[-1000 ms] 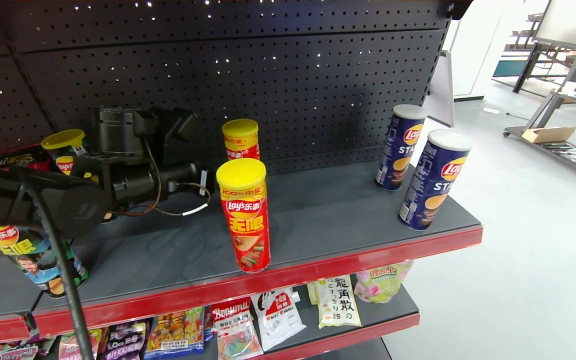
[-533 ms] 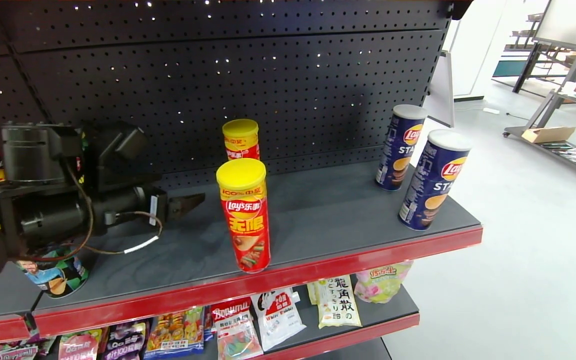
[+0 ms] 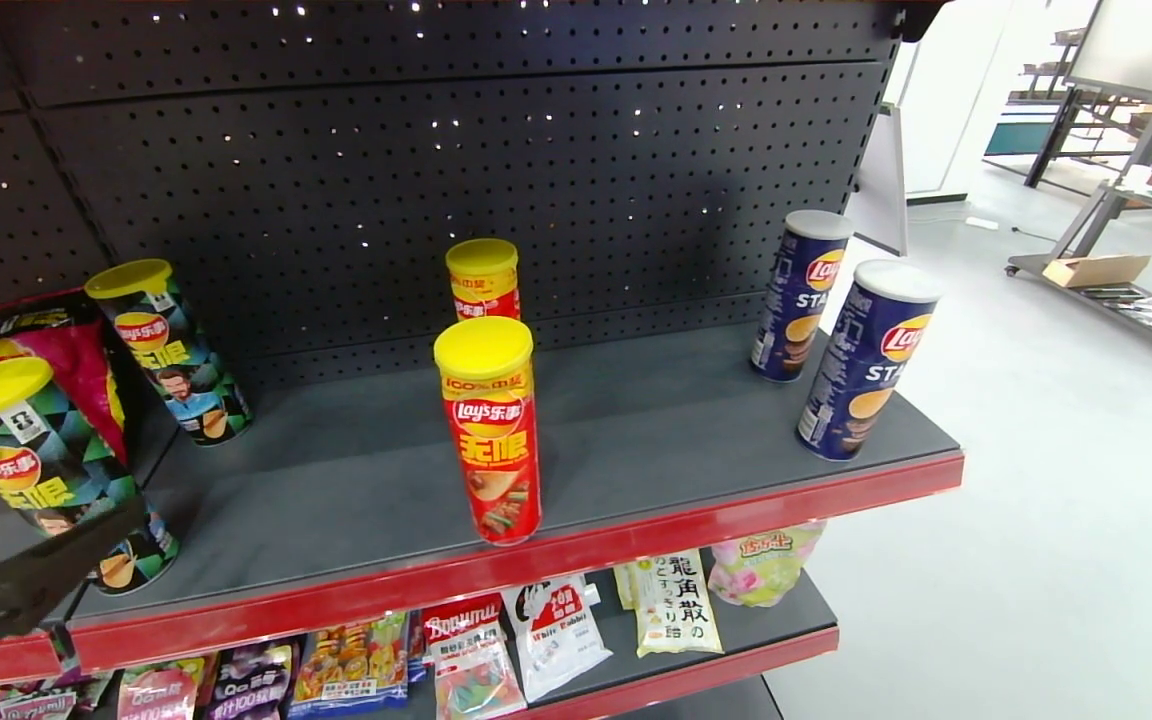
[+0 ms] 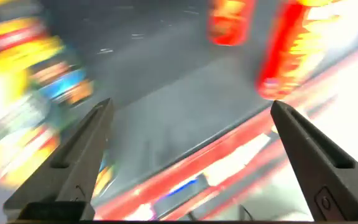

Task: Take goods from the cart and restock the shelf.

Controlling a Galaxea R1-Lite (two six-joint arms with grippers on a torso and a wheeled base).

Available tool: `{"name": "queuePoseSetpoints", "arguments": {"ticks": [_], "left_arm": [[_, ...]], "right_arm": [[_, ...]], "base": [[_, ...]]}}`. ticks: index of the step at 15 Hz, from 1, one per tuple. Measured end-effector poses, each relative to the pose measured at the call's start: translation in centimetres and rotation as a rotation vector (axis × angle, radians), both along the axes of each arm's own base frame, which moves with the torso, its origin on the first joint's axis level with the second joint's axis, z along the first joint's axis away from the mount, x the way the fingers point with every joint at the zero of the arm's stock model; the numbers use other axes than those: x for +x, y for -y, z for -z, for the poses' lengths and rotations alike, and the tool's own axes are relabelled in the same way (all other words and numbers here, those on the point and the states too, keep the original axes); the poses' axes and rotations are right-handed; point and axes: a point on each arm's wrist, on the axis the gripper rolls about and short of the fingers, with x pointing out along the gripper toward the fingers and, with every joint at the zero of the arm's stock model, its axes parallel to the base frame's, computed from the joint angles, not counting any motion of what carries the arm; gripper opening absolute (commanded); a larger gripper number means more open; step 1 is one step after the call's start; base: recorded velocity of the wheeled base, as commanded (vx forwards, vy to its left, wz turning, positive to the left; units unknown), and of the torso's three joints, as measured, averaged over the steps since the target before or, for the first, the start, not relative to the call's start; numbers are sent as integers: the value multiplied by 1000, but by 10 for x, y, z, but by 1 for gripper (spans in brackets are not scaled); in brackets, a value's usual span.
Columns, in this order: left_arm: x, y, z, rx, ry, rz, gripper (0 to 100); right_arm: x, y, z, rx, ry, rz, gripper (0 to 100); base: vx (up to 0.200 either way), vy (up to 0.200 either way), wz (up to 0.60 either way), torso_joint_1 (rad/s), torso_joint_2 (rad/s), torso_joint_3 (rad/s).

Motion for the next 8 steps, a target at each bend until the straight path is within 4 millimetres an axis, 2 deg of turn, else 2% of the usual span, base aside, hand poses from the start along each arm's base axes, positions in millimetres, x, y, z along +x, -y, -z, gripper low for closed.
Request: {"name": "queuePoseSetpoints", "arguments": {"ticks": [2,4,8], "left_arm": [[-31,-8,8,-41,64,-177,100],[-60,-10,19,-64,112,-228,100],[-102,-7,45,-58,131,-5,100]], "right_arm": [[0,0,0,0,0,0,100],[0,0,0,0,0,0,100],[0,0,0,0,0,0,100]], "base": [[0,0,0,0,0,0],[0,0,0,0,0,0],[0,0,0,0,0,0]]}}
